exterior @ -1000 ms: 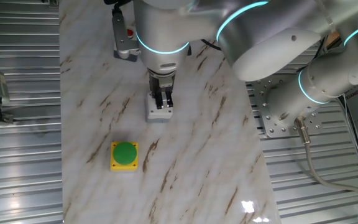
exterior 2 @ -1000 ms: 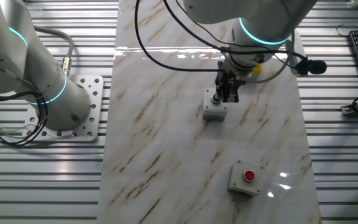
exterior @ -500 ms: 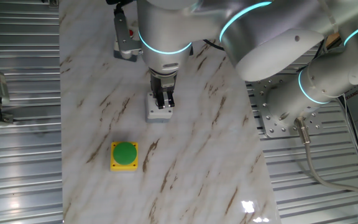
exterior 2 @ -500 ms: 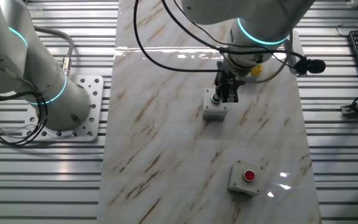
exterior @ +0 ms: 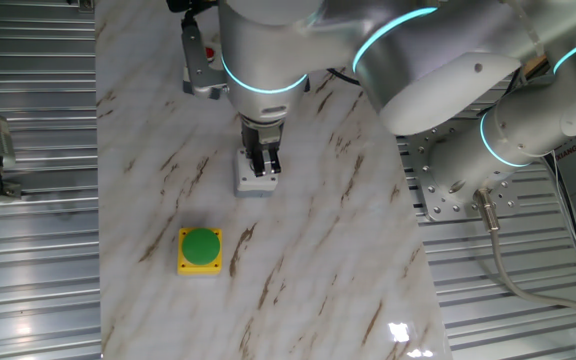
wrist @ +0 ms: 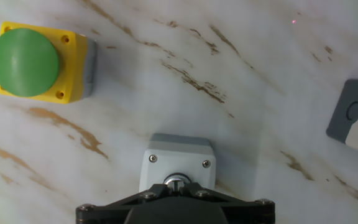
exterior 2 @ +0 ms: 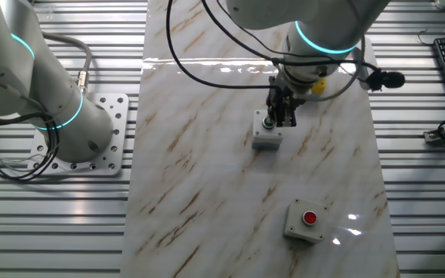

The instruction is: Press three buttons from left to right in sequence

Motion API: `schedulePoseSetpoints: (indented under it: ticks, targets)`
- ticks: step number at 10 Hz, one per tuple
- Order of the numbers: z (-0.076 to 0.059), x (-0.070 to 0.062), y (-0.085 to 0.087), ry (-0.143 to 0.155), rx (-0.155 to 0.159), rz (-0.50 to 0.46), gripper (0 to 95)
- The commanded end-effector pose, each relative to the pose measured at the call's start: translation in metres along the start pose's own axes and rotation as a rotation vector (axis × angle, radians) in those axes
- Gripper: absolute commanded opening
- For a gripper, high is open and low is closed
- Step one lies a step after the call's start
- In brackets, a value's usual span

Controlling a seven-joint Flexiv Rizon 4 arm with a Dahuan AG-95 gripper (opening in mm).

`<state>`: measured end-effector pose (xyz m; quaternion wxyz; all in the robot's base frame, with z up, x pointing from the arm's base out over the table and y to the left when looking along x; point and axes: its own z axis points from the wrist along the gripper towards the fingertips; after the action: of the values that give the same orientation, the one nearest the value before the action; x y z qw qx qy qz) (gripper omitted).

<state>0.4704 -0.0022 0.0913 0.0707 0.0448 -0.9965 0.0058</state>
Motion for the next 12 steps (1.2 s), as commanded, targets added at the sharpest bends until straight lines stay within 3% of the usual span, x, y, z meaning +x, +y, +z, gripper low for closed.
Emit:
schedulePoseSetpoints:
  ticks: [1,2,3,4,5,8,9,10,11,12]
  targets:
    - [0.002,0.0,0.0,0.009,0.01,-0.002,0.0]
    - [0.003,0.0,0.0,0.0,0.001,0.002,0.0]
    - [0.003,0.0,0.0,-0.011,-0.032,0.013,0.0]
    - [0.005,-0.001,0.0,-0.033,-0.012,0.001,0.0]
    - [0.006,-0.001,0.0,-0.012,-0.008,-0.001,0.0]
    - [0.01,-0.001,0.0,-0.034,0.016,-0.012,0.0]
    - [0.007,-0.001,0.0,0.005,0.006,-0.005,0.0]
    - [0.004,0.0,0.0,0.022,-0.006,0.004,0.0]
    - [-0.017,0.002,0.0,0.093,-0.024,0.008,0.0]
    - [-0.023,0.003,0.001,0.111,-0.027,0.01,0.0]
